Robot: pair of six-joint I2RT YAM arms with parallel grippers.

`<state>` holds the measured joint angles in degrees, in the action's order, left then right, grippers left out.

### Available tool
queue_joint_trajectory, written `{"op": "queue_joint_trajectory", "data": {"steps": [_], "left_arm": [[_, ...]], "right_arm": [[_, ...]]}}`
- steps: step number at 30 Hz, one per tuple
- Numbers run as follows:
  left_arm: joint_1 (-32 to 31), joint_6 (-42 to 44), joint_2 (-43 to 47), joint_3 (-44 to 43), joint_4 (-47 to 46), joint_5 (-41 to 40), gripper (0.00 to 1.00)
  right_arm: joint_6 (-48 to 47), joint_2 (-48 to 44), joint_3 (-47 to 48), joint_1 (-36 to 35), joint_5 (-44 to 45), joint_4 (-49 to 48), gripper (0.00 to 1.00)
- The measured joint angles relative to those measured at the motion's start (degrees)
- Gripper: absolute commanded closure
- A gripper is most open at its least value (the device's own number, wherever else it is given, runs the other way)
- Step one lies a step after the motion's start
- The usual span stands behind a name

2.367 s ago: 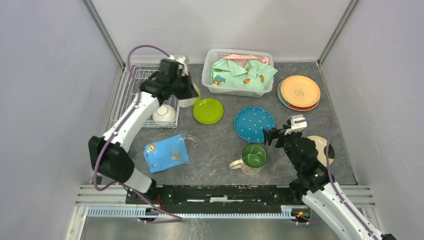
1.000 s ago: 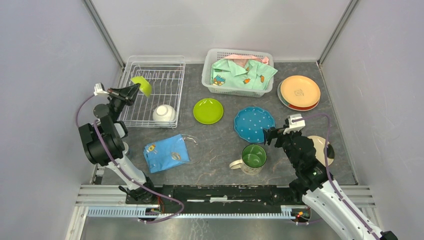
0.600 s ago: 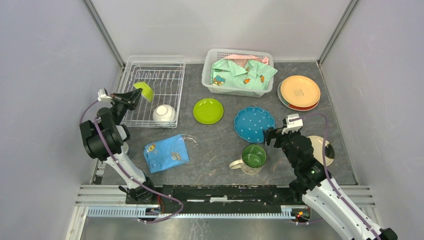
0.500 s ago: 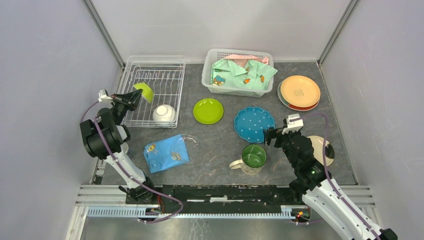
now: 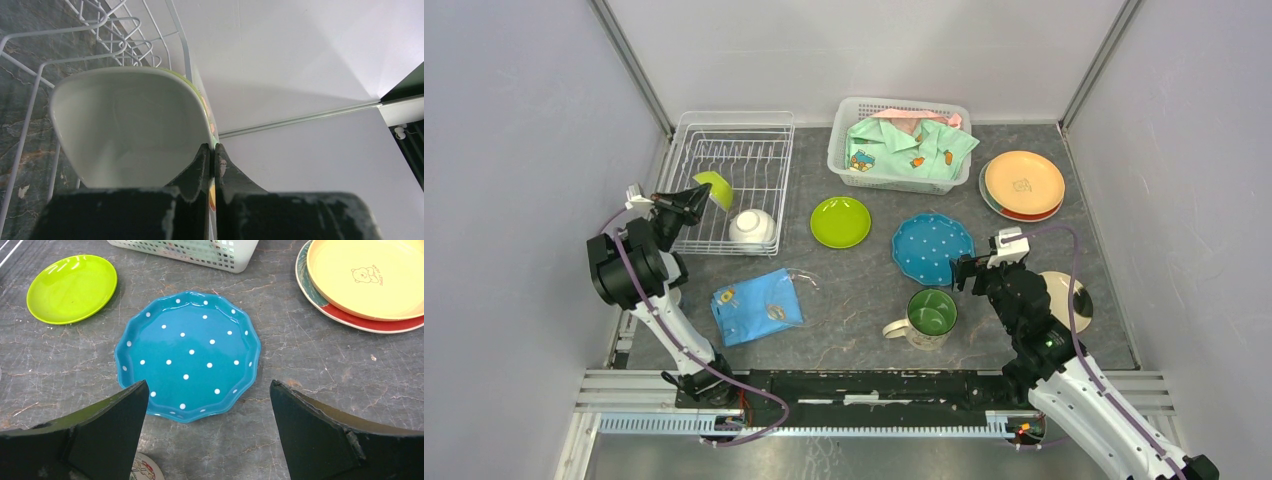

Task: Load the mixed dishes into the dish rack
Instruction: Place the bowl in the dish rack.

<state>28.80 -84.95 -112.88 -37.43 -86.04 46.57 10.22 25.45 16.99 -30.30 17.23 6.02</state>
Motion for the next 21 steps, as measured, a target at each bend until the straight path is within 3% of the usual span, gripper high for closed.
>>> {"op": "queue_joint_trajectory", "data": {"steps": [12, 21], "left_arm": [[-0.6, 0.1, 0.8, 2.0, -1.2, -2.0, 0.95], [-2.9, 0.1, 3.2, 5.0, -0.6, -7.8, 0.98]], "right_arm": [[-0.3, 0.0, 0.0, 0.0, 0.2, 0.0, 0.02], [-1.4, -1.2, 0.0, 0.0, 0.9, 0.1, 0.02]]}}
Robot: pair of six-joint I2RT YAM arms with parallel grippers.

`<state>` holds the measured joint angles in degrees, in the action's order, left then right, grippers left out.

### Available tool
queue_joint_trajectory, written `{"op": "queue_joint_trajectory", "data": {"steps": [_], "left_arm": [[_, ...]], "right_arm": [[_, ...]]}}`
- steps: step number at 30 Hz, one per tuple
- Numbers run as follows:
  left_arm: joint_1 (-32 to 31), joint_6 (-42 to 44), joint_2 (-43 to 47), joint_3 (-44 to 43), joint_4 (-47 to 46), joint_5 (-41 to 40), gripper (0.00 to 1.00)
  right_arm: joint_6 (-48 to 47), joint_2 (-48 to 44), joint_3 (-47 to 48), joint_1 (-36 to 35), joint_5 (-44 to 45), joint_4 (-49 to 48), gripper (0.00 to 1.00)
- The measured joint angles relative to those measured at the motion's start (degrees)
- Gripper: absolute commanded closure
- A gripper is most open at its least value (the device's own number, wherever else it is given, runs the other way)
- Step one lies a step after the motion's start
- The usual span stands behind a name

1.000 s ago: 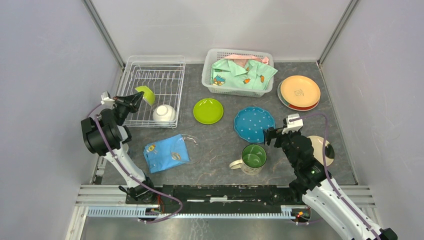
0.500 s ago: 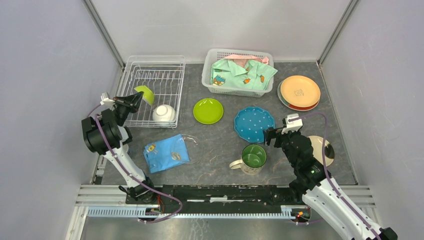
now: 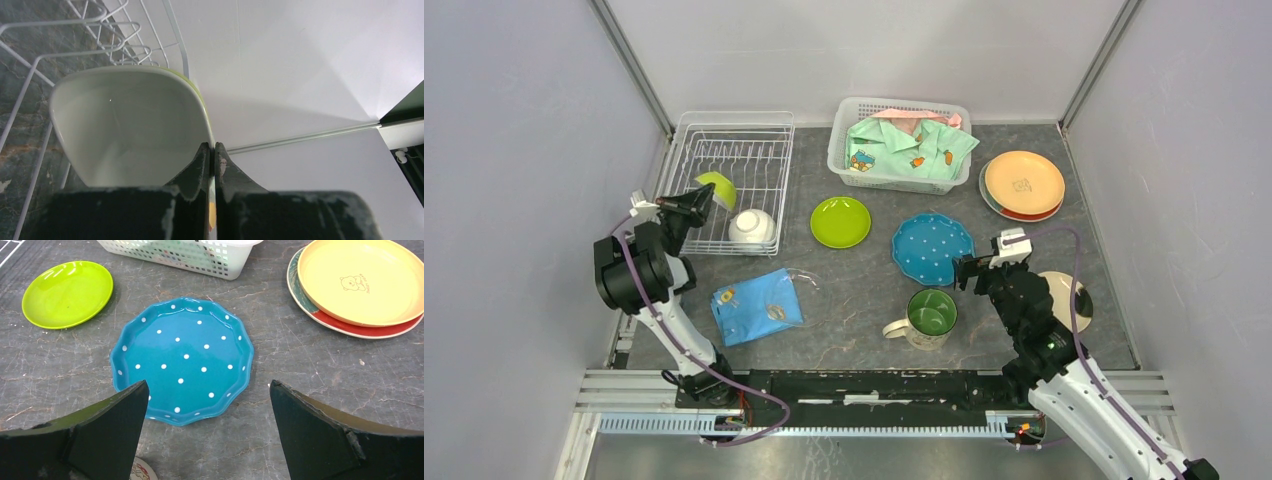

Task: Load the mixed dishes into the dish rack
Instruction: Place the bowl in the dish rack.

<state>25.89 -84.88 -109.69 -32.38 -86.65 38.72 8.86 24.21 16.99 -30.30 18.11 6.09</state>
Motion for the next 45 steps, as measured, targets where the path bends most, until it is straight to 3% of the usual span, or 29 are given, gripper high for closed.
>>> {"op": "queue_joint_trajectory", "data": {"steps": [9, 15, 24, 33, 39, 45], "left_arm": [[-0.9, 5.4, 8.7, -1.9, 5.0, -5.6, 0.98], [-2.2, 6.2, 10.0, -5.2, 6.5, -5.5, 0.98], [-7.8, 6.2, 15.7, -8.2, 11.6, 1.0, 0.98], [-15.0, 5.8, 24.7, -9.1, 9.6, 9.9, 0.98], [-14.6, -1.4, 23.9, -9.0, 2.1, 11.2, 0.98], [-11.2, -6.3, 17.3, -10.3, 1.4, 11.1, 0.98]], "right_arm": [[-0.2, 0.3, 0.0, 0.0, 0.2, -0.1, 0.02], [0.1, 2.2, 0.0, 0.0, -0.3, -0.9, 0.02], [2.9, 9.4, 2.1, 0.0, -5.5, -5.1, 0.02], [9.1, 18.4, 9.7, 0.0, -16.2, -12.9, 0.02], [12.3, 22.8, 12.9, 0.0, -21.4, -16.3, 0.02], [12.8, 22.0, 12.9, 0.0, -21.6, -16.2, 0.02]]}}
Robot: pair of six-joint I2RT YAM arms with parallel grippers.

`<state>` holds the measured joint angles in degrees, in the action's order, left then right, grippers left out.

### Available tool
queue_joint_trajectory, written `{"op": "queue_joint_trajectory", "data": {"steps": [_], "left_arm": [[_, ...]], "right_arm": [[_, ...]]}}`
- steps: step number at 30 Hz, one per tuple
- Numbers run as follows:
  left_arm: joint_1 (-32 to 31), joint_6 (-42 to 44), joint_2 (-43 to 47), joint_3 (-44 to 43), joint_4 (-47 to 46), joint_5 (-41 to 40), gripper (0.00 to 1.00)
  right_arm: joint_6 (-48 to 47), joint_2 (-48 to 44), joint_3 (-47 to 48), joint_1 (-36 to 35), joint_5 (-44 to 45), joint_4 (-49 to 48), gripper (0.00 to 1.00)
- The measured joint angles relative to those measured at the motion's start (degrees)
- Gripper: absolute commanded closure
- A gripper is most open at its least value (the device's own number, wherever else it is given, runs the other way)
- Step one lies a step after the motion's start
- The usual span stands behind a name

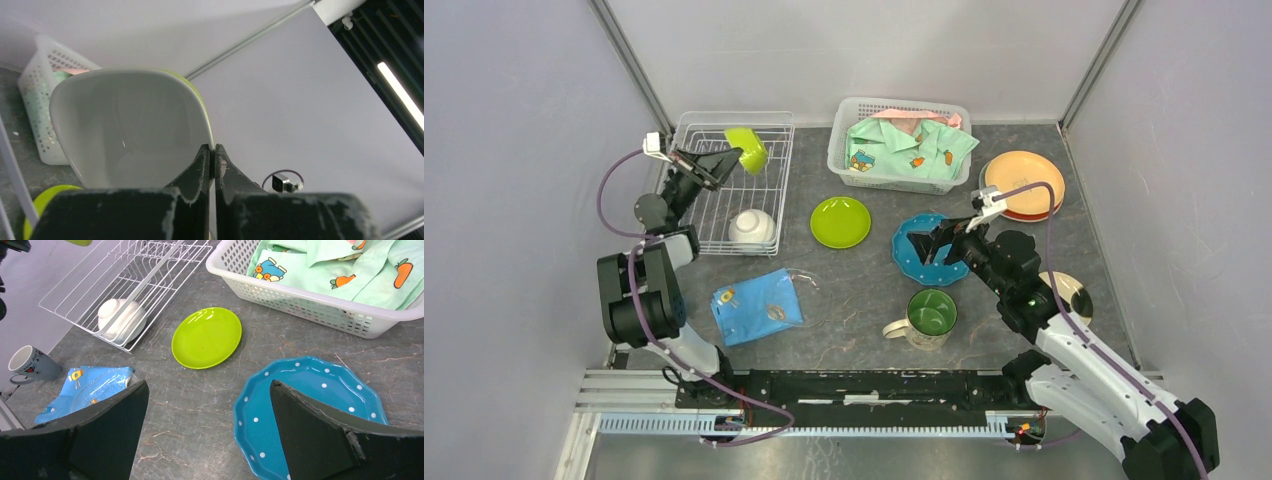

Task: Load the mixed dishes into the dish rack
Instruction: Place the bowl in the dish rack.

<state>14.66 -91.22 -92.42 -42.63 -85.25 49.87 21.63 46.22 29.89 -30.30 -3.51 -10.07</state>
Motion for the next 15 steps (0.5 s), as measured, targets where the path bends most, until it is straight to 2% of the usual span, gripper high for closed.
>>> {"op": "queue_joint_trajectory", "data": {"steps": [9, 15], "left_arm": [[6.3, 0.0, -7.2, -2.3, -0.2, -2.4, 0.98], [11.0, 2.2, -7.3, 1.6, 0.4, -4.3, 0.98]], "right_arm": [[-2.8, -2.8, -0.3, 0.0, 2.3, 1.8, 0.02], [-5.2, -2.9, -0.5, 0.0, 4.3, 2.8, 0.02]]}}
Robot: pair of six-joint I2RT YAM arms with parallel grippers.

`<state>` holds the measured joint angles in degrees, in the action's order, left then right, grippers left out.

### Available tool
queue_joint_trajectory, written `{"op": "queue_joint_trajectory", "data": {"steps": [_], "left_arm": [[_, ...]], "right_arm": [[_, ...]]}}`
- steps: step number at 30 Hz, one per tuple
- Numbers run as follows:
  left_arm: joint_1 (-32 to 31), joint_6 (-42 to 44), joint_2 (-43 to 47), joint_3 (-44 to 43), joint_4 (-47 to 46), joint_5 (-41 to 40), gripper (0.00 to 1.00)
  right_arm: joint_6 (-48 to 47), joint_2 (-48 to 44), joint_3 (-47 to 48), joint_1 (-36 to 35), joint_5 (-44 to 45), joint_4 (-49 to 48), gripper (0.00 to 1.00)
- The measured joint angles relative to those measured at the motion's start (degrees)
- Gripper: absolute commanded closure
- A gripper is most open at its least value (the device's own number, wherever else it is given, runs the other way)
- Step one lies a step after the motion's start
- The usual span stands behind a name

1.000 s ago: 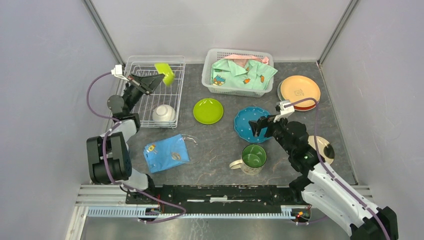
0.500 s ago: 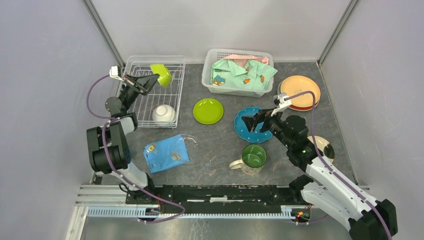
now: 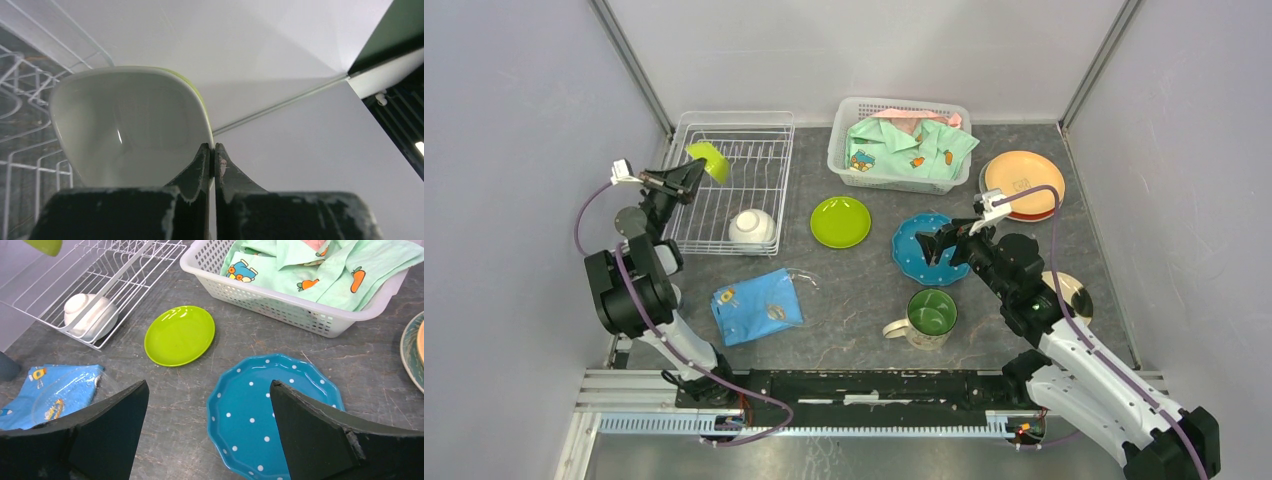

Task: Load the mixed dishes into the dish rack
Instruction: Place the bowl in the dish rack.

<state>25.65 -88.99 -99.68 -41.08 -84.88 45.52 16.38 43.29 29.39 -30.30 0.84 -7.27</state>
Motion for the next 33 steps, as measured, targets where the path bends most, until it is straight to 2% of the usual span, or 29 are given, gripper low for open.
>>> {"op": "queue_joint_trajectory", "data": {"steps": [5, 11, 17, 24, 33], "left_arm": [[2.8, 2.8, 2.6, 5.9, 1.9, -0.6, 0.98], [3.5, 2.4, 2.8, 9.2, 0.8, -0.5, 0.98], [3.7, 2.9, 3.4, 11.1, 4.7, -0.5, 0.92], [3.7, 12.1, 9.0, 10.4, 24.0, -1.9, 0.91], [3.2, 28.0, 10.1, 0.1, 51.8, -7.6, 0.94]], "right_arm": [[-1.2, 0.2, -0.4, 0.0, 0.7, 0.6, 0.02], [-1.9, 0.7, -1.1, 0.0, 0.7, 1.0, 0.02], [-2.3, 0.7, -1.6, 0.0, 0.8, 1.2, 0.02], [-2.3, 0.6, -2.1, 0.0, 1.1, 1.5, 0.02], [-2.3, 0.7, -2.1, 0.0, 1.2, 1.4, 0.02]]}}
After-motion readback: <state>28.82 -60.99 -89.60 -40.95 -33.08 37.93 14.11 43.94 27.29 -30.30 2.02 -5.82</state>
